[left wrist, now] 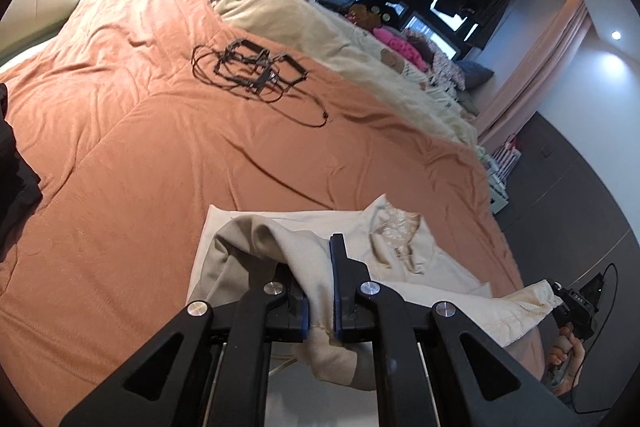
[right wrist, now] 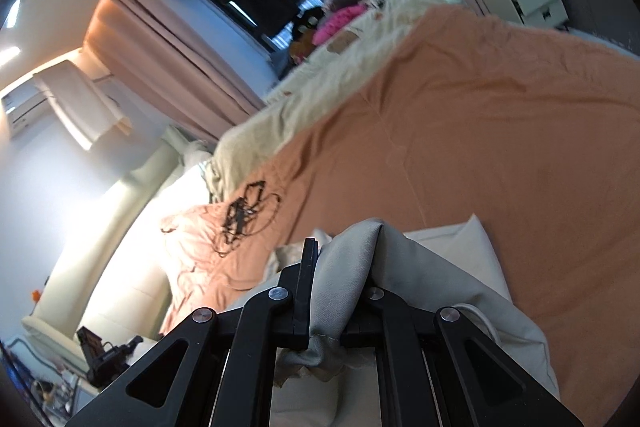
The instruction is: Fold large clothes
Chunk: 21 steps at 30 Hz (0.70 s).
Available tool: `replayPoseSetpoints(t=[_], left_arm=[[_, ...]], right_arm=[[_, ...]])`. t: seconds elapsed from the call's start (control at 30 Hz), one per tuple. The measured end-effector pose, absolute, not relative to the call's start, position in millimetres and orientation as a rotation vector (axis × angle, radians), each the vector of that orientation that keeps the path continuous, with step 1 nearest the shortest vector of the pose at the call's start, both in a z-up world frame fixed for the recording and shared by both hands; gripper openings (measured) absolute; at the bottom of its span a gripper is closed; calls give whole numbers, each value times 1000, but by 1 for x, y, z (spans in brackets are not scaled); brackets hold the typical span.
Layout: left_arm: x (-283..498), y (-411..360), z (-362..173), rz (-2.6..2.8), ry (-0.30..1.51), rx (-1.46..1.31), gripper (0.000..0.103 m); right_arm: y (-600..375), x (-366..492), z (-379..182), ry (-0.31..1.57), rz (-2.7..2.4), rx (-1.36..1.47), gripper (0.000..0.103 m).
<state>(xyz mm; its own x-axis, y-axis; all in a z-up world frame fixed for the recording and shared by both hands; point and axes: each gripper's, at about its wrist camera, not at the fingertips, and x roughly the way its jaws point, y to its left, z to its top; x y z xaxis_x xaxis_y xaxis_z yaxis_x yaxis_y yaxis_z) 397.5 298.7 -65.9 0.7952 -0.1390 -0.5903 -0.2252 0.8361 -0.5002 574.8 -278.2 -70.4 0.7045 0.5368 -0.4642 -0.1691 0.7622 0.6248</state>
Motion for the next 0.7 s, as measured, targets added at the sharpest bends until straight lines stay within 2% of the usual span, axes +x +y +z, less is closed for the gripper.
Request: replayPoseSetpoints(t=[0.13, 0.2, 0.23, 0.3, 0.33, 0.37, 0.4, 0.43, 0.47, 0.57, 0.7], left_arm=[[428, 303, -97, 75, 745, -583, 10], [443, 302, -110, 85, 795, -566, 11], [450, 303, -120, 88, 827, -582, 14], [461, 310, -133, 96, 884, -633, 25], [464, 311, -138, 105, 902, -656, 38], [466, 312, -139, 106, 901, -665, 57], [465, 310, -136, 110, 885, -653, 68], [463, 308, -131, 130, 865, -625, 90], [459, 306, -122, 167, 837, -582, 102], [453, 304, -109, 182, 790, -553, 102], [452, 292, -109, 156, 818, -507, 102]], right_arm=[[-273, 596, -98, 736, 377, 577, 9], [-268, 607, -111, 772, 357, 566, 14], [-268, 611, -117, 790, 342, 562, 15], [-266, 620, -129, 839, 325, 571, 28], [-265, 623, -133, 855, 340, 582, 48], [-263, 625, -136, 867, 347, 587, 64], [-262, 624, -136, 872, 342, 583, 68], [-260, 620, -134, 866, 341, 567, 69], [-258, 617, -133, 863, 348, 552, 70], [-250, 608, -126, 870, 359, 492, 70], [-230, 602, -124, 909, 370, 384, 70]])
